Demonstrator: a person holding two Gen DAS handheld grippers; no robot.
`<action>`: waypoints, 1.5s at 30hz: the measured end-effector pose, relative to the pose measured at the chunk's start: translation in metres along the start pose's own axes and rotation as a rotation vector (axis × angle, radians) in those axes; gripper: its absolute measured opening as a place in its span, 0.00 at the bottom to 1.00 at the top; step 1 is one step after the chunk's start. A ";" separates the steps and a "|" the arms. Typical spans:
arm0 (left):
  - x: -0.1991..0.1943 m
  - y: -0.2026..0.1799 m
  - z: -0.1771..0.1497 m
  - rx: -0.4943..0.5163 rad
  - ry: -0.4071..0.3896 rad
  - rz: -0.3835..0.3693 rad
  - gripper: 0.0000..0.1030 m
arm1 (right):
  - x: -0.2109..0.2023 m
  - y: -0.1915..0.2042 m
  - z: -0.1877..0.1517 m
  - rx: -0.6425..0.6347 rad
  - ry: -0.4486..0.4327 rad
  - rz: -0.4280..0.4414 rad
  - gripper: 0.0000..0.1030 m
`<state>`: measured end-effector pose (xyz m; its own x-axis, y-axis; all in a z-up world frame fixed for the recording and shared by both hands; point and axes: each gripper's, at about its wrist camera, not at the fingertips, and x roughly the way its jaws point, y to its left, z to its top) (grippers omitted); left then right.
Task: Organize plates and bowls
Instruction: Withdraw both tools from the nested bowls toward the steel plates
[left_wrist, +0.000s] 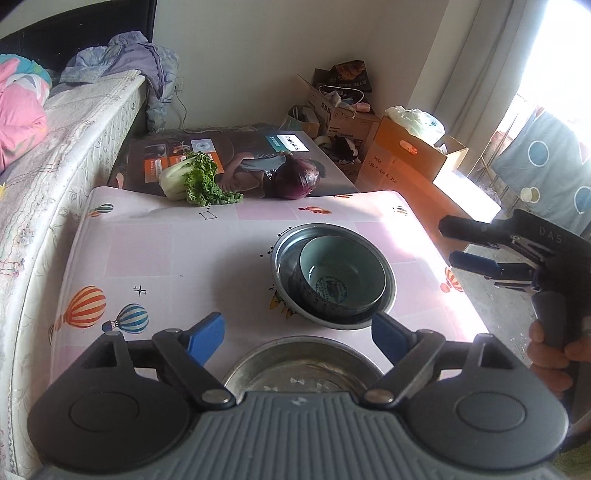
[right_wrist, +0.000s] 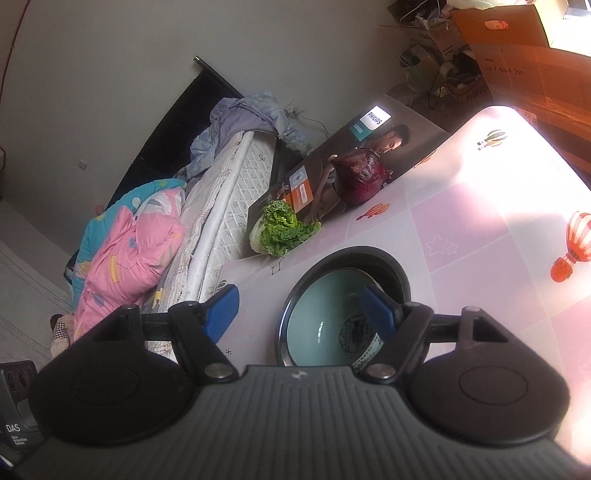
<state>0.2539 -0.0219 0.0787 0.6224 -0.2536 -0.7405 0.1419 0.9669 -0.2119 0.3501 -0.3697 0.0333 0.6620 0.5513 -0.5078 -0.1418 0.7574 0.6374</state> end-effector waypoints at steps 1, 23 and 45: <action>-0.012 0.001 -0.007 -0.002 -0.008 -0.002 0.87 | -0.016 0.008 -0.008 -0.040 -0.019 -0.006 0.81; -0.159 0.098 -0.206 -0.187 -0.174 0.189 1.00 | -0.161 0.128 -0.274 -0.661 -0.186 -0.481 0.99; -0.117 0.130 -0.252 -0.078 -0.103 0.101 1.00 | -0.074 0.147 -0.326 -0.308 0.041 -0.159 0.99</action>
<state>0.0054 0.1266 -0.0233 0.7067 -0.1473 -0.6920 0.0173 0.9814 -0.1913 0.0406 -0.1850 -0.0246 0.6645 0.4264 -0.6137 -0.2584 0.9017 0.3467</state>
